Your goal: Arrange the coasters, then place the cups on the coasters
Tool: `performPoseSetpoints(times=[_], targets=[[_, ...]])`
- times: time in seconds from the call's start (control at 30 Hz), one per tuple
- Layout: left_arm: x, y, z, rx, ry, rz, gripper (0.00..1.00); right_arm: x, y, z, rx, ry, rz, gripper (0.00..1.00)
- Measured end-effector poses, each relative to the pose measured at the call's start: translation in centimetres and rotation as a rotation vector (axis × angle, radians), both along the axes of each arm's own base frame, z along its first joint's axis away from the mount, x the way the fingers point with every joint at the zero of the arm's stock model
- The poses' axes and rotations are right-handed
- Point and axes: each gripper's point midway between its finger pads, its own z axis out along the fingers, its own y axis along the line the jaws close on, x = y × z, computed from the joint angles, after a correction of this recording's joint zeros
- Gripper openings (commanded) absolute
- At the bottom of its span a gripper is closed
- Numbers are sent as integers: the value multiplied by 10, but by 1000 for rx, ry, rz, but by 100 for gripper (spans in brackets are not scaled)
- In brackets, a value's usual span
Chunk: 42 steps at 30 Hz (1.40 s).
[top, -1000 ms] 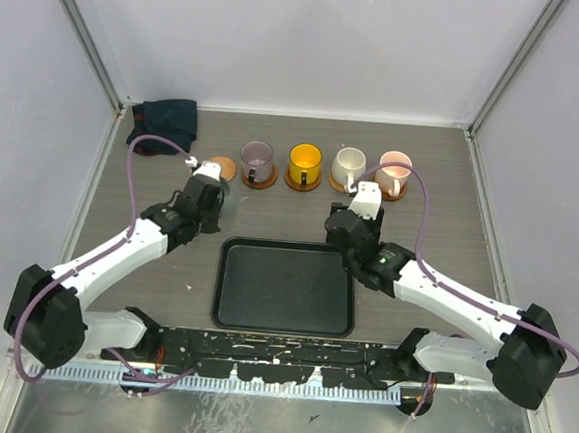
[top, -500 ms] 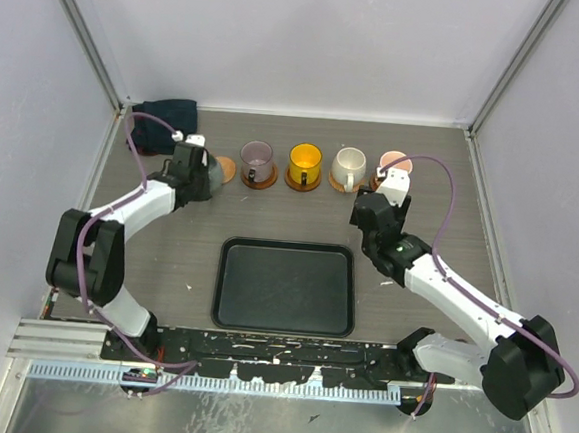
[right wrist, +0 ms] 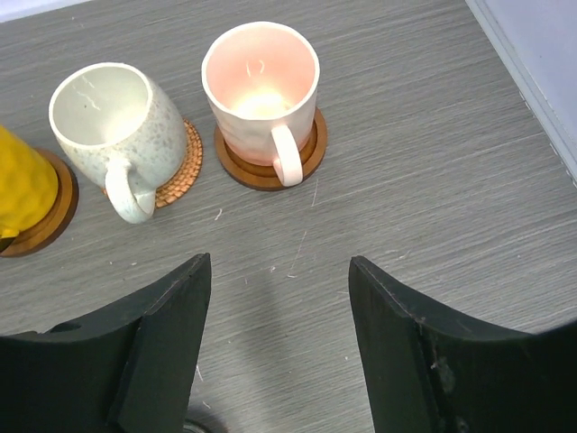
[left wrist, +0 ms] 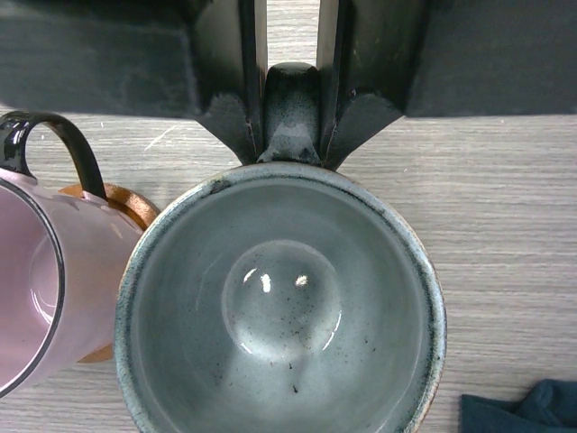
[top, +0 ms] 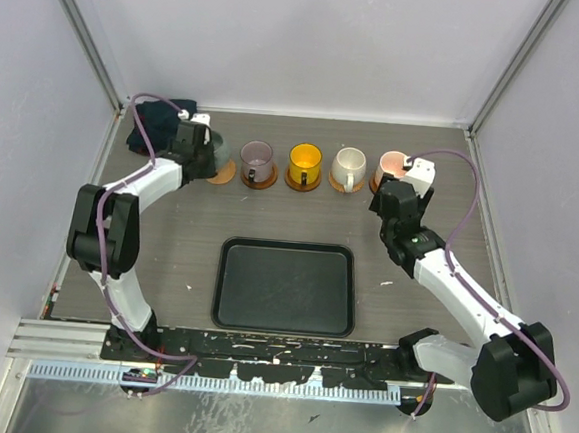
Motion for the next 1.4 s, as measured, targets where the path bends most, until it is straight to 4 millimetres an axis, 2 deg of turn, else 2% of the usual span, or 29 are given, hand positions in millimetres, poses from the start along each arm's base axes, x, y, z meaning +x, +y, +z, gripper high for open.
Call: performPoseSetpoints(times=[0.13, 0.5, 1.2, 1.4], targets=[[4, -2, -3, 12, 17, -20, 0, 3, 0, 0, 11, -4, 4, 67], [-1, -4, -24, 23, 100, -46, 0, 6, 6, -2, 25, 7, 36, 67], [-5, -16, -28, 97, 139, -108, 0, 8, 12, -8, 39, 23, 66, 67], [-5, -15, -29, 131, 138, -106, 0, 8, 13, -8, 40, 24, 70, 67]])
